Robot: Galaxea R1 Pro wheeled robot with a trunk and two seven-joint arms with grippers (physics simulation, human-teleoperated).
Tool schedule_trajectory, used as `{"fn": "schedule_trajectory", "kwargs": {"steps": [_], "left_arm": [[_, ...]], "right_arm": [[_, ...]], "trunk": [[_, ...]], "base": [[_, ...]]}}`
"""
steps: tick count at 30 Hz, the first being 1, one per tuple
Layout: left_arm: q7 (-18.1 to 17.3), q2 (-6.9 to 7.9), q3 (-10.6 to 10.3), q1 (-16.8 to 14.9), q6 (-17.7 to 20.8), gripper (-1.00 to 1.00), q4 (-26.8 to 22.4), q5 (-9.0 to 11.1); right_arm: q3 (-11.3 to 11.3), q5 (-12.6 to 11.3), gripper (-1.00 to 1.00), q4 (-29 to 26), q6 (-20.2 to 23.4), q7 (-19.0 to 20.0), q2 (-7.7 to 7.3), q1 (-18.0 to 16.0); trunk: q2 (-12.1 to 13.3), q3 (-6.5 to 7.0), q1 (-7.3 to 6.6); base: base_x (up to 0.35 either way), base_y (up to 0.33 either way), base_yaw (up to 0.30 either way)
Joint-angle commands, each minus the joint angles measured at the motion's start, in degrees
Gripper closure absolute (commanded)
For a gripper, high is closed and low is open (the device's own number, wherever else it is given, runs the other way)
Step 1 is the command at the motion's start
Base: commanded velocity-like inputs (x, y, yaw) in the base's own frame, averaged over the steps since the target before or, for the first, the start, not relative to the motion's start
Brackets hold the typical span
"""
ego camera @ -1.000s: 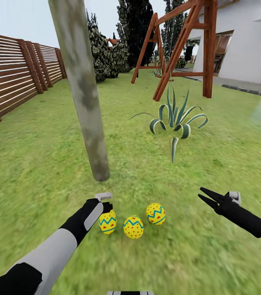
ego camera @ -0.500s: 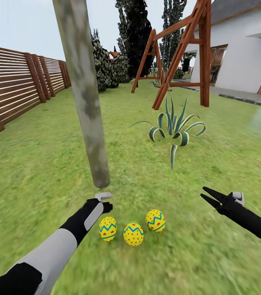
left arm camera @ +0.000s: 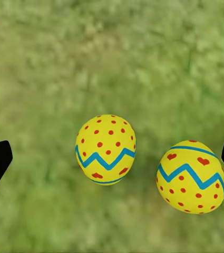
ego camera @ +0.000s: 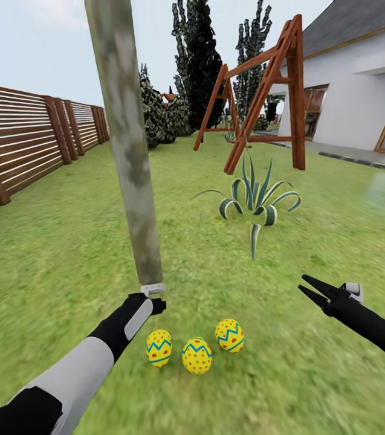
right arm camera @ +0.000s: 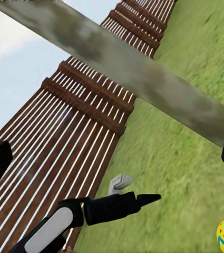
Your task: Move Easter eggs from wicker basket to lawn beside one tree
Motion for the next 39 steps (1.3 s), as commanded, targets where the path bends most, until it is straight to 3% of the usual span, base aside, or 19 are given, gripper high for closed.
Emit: {"fn": "schedule_trajectory", "kwargs": {"steps": [1,23,39], "left_arm": [[0.58,0.04,-0.29,-0.04,0.07,-1.00,-0.04,0.61],[0.74,-0.04,-0.40,-0.05,0.02,-1.00,0.37,0.45],[0.67,-0.03,-0.40,-0.05,-0.04,-1.00,0.46,0.52]], "right_arm": [[-0.06,0.27,-1.00,0.01,0.19,0.32,-0.01,-0.04],[-0.07,0.34,-1.00,0.01,0.19,0.31,-0.04,-0.04],[-0.07,0.45,-1.00,0.01,0.19,0.28,-0.08,-0.04]], "trunk": [[0.00,0.17,-0.03],[0.29,5.05,-0.60],[6.65,7.93,-4.09]], "base": [[0.000,0.000,0.000],[0.000,0.000,0.000],[0.000,0.000,0.000]]}}
